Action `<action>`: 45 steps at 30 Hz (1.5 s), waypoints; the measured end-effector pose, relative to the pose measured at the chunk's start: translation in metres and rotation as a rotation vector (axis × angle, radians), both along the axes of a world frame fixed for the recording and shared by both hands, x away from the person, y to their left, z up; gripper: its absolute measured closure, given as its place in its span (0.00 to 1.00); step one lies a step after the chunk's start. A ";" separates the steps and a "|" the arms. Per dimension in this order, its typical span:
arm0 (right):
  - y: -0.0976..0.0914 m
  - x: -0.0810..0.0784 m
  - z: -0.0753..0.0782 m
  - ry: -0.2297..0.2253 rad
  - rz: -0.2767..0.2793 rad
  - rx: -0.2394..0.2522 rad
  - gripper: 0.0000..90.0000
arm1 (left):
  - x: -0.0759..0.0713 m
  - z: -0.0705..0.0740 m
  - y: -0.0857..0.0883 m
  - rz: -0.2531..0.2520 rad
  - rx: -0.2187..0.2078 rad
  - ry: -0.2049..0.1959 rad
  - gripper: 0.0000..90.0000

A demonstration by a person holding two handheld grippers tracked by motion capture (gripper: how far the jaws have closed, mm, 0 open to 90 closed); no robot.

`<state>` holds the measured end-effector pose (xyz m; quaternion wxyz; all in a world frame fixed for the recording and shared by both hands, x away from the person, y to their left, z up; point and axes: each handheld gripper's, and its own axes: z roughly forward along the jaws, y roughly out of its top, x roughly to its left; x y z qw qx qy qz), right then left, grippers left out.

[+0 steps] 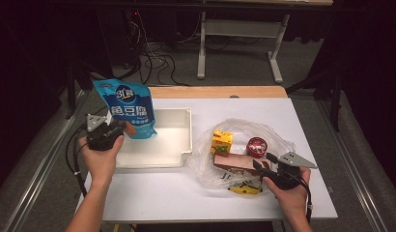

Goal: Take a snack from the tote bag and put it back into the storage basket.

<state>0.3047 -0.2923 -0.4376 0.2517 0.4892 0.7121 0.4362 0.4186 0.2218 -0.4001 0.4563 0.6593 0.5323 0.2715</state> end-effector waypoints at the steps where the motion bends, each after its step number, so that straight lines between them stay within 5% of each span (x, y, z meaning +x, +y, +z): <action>1: 0.000 0.000 0.000 -0.001 0.001 -0.002 0.43 | 0.001 -0.004 -0.005 -0.011 -0.003 0.011 0.83; 4: 0.002 -0.001 0.000 -0.004 0.004 -0.004 0.43 | 0.009 -0.015 -0.022 -0.042 -0.044 0.049 0.87; 9: 0.000 -0.001 0.001 -0.006 -0.002 -0.002 0.43 | 0.018 -0.019 -0.035 -0.033 -0.047 0.066 0.92; 14: -0.003 -0.001 0.001 -0.006 -0.008 0.007 0.43 | 0.025 -0.021 -0.037 0.004 -0.071 0.080 0.92; 23: -0.003 -0.001 0.001 -0.007 -0.007 0.003 0.43 | 0.026 -0.018 -0.037 -0.020 -0.049 0.060 0.87; 26: -0.002 -0.001 0.002 -0.011 -0.007 0.002 0.43 | 0.017 -0.015 -0.037 -0.034 -0.097 0.041 0.79; 33: -0.002 0.000 0.001 -0.010 -0.002 0.000 0.44 | -0.022 -0.012 -0.047 -0.118 -0.095 -0.012 0.48; 39: -0.001 0.000 0.004 -0.022 0.002 0.005 0.44 | -0.049 -0.014 -0.057 -0.173 -0.064 -0.004 0.15; 41: -0.002 -0.001 0.007 -0.026 0.001 0.005 0.44 | -0.058 -0.017 -0.058 -0.190 -0.095 0.011 0.09; 45: -0.004 -0.001 0.008 -0.024 -0.007 0.038 0.46 | -0.066 -0.022 -0.062 -0.218 -0.080 0.039 0.00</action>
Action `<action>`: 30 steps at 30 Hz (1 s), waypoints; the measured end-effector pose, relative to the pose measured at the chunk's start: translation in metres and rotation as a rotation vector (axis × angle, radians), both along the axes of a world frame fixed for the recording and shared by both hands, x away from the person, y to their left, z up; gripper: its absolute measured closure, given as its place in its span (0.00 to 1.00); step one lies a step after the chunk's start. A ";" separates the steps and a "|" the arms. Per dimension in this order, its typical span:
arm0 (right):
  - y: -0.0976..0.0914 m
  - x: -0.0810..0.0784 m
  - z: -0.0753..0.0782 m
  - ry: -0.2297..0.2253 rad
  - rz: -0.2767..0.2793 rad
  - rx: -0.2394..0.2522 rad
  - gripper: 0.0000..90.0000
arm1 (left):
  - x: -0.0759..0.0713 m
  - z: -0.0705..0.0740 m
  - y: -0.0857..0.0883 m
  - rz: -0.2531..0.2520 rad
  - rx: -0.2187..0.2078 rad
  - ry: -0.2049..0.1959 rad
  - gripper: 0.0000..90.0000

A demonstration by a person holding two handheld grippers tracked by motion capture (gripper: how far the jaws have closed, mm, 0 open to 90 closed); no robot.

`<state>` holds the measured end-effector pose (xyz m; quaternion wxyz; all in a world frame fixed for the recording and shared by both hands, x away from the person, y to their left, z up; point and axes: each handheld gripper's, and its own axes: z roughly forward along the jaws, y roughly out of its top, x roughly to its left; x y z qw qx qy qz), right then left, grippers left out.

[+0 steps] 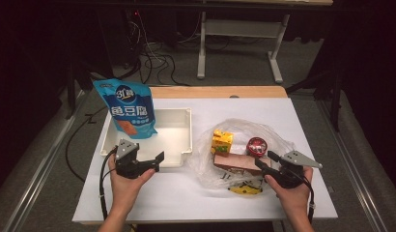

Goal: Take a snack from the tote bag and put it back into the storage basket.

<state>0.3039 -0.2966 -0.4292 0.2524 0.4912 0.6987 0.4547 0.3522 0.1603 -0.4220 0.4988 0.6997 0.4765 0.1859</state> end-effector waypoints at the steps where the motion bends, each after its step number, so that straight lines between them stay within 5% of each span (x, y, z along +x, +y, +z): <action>1: 0.000 0.001 0.000 0.002 0.000 0.011 0.46 | -0.003 -0.001 0.000 -0.011 -0.025 0.006 0.00; 5: 0.006 0.005 0.004 0.007 0.009 -0.003 0.48 | -0.010 0.000 -0.001 -0.018 0.013 -0.025 0.00; 12: 0.026 0.012 0.013 0.019 0.034 -0.015 0.54 | -0.005 -0.005 0.008 0.019 0.005 -0.003 0.01; 30: 0.086 0.032 0.013 0.038 0.012 -0.029 0.43 | -0.004 -0.004 0.008 0.027 0.014 -0.012 0.04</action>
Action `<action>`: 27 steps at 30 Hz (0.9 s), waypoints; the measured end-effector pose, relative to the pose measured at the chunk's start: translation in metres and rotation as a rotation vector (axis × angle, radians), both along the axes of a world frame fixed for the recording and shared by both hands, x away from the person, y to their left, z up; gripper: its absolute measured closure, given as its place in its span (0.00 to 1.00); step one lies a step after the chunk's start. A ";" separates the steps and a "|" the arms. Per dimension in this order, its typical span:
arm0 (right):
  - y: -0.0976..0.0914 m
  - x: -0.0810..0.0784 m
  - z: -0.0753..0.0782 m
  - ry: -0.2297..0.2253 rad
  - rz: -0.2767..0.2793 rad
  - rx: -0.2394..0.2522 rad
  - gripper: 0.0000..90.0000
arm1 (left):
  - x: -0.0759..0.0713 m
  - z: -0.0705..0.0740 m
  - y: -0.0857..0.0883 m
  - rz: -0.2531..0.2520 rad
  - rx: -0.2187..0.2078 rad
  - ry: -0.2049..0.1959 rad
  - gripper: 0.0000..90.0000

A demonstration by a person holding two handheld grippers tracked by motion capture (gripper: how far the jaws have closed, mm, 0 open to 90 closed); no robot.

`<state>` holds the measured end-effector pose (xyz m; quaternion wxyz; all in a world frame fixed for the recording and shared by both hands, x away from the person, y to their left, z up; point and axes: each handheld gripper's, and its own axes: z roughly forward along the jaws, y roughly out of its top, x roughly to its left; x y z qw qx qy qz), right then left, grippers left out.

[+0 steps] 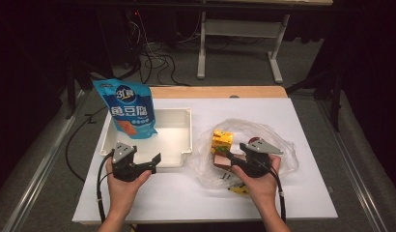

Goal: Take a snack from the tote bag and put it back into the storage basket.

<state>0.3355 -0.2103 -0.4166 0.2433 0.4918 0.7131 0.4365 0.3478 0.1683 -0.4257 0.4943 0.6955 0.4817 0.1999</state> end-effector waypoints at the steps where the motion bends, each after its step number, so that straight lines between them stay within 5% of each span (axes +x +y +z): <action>1: 0.003 0.001 0.000 -0.001 -0.005 -0.004 0.42 | 0.000 0.000 0.000 -0.002 -0.002 -0.001 0.04; 14: 0.033 0.020 0.001 0.033 -0.134 0.021 0.20 | 0.000 -0.001 0.001 -0.006 -0.004 0.005 0.05; 20: 0.037 0.024 0.002 0.023 -0.119 0.016 0.24 | 0.001 -0.002 0.002 -0.012 -0.006 0.011 0.07; 27: 0.046 0.029 -0.001 0.037 -0.157 0.012 0.12 | 0.001 -0.003 0.001 -0.010 -0.007 0.017 0.07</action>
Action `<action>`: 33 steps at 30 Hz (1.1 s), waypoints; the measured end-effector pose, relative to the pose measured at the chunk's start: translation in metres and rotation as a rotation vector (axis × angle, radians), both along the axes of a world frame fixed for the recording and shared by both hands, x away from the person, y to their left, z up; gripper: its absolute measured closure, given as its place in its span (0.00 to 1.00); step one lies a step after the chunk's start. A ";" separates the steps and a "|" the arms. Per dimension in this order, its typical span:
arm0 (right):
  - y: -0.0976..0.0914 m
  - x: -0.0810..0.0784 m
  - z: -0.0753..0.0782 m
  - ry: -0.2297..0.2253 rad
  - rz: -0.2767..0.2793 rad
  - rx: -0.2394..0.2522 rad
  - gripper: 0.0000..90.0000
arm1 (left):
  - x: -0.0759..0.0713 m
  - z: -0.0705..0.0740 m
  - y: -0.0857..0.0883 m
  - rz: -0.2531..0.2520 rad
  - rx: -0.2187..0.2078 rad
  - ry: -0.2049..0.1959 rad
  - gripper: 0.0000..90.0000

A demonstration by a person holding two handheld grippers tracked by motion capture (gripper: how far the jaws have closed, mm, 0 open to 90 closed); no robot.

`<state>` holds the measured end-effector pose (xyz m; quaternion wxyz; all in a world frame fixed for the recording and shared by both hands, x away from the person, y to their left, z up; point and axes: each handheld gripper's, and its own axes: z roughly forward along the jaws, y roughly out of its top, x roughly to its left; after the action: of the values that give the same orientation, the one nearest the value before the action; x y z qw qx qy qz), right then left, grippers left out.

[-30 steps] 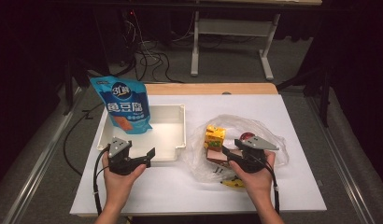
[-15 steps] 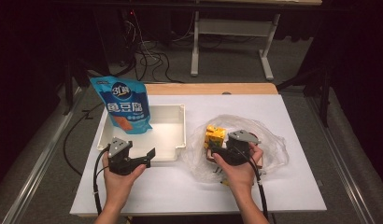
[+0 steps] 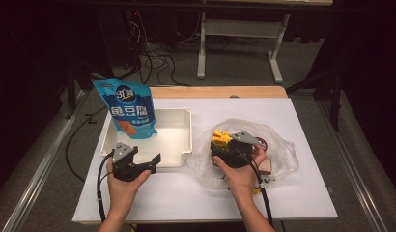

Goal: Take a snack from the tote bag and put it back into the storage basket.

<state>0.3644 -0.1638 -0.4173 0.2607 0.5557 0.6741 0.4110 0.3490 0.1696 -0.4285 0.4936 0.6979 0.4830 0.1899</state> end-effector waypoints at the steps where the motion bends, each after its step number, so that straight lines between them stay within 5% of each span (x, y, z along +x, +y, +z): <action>1: 0.002 0.001 -0.001 0.000 -0.013 0.001 0.09 | 0.000 0.000 0.000 0.000 0.001 -0.001 0.08; 9: 0.014 0.010 -0.006 0.009 -0.110 -0.005 0.04 | 0.001 0.000 0.003 0.008 -0.005 0.004 0.08; 16: 0.018 0.018 -0.007 0.030 -0.164 -0.015 0.18 | 0.002 -0.001 0.004 0.014 -0.007 0.006 0.09; 24: 0.006 0.017 -0.005 0.031 -0.056 -0.046 0.21 | 0.001 0.000 0.005 0.007 -0.018 0.005 0.10; 28: -0.009 0.011 -0.005 -0.010 0.015 -0.036 0.26 | 0.001 -0.001 0.005 0.004 -0.025 0.006 0.10; 33: -0.012 0.006 -0.008 -0.021 -0.016 -0.021 0.19 | 0.001 -0.001 0.004 0.005 -0.025 0.009 0.10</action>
<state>0.3705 -0.1761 -0.4249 0.2771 0.5540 0.6710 0.4075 0.3503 0.1737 -0.4296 0.4996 0.6912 0.4893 0.1822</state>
